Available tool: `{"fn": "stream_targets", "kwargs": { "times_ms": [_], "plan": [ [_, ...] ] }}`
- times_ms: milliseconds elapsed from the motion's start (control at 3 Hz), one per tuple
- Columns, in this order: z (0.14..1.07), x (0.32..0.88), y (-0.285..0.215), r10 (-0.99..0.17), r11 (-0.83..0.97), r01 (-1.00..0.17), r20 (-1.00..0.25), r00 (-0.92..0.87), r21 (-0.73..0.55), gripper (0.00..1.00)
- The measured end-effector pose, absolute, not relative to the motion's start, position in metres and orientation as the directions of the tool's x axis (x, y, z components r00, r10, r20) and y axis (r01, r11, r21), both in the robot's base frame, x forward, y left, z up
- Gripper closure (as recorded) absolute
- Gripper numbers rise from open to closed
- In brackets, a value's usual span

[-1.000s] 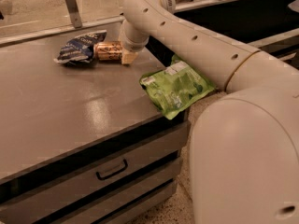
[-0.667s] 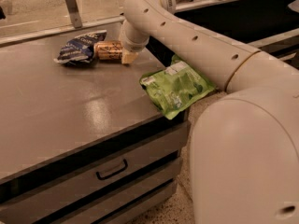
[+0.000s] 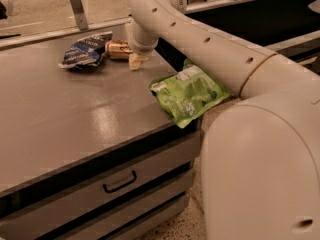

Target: Move orange can near blue chip bag

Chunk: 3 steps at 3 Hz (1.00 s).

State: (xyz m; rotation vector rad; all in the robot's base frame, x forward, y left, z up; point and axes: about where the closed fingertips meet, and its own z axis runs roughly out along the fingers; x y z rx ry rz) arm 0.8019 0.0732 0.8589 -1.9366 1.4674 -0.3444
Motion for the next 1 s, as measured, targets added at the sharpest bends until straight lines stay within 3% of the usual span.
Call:
{"fn": "stream_targets", "kwargs": {
  "times_ms": [1000],
  "plan": [
    [0.8648,0.8019,0.0732,-0.926,-0.139,-0.747,-0.183,0.331,-0.65,0.0]
  ]
}}
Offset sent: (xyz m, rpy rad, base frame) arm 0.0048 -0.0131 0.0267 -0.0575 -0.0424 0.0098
